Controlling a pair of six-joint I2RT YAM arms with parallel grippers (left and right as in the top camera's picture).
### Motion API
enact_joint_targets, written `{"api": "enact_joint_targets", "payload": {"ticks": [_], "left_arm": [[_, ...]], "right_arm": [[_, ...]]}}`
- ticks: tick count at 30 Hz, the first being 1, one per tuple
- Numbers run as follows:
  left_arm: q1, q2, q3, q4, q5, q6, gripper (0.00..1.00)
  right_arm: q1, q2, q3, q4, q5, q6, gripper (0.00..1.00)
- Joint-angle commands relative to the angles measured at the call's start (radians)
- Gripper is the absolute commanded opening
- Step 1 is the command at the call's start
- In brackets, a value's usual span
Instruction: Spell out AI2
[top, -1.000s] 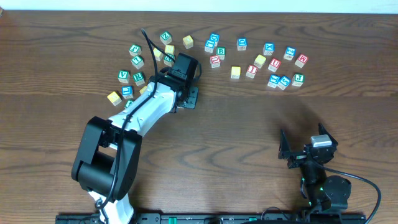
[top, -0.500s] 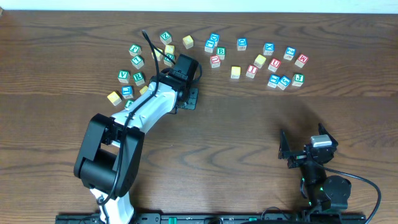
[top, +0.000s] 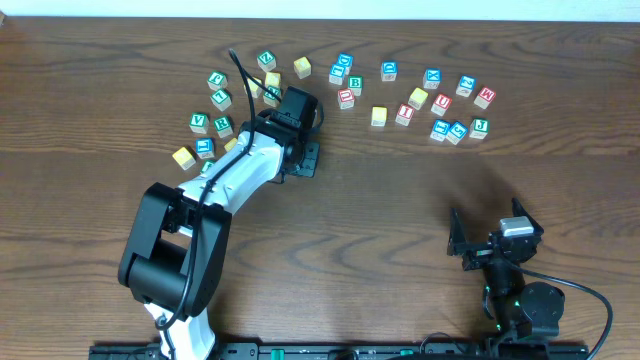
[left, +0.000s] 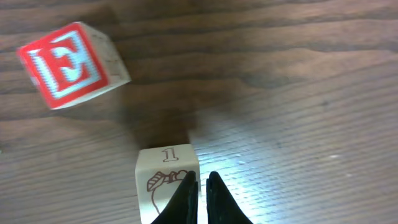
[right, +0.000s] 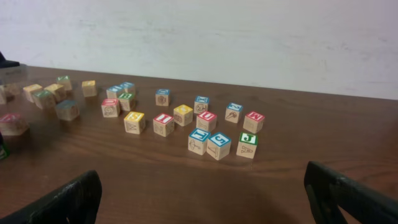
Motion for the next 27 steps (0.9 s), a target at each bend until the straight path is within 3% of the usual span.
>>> {"api": "enact_joint_targets", "payload": {"ticks": [1,17,27], "left_arm": [[0.000,0.037,-0.012,-0.024,0.071,0.037,0.07],[0.000,0.079,-0.005,-0.050,0.080,0.070,0.07],[0.021,-0.174,0.008,-0.063,0.032,0.070,0.07]], "right_arm": [[0.004,0.000,-0.004,0.000,0.007,-0.006,0.99],[0.004,0.000,-0.004,0.000,0.007,-0.006,0.99],[0.004,0.000,-0.004,0.000,0.007,-0.006,0.99]]}}
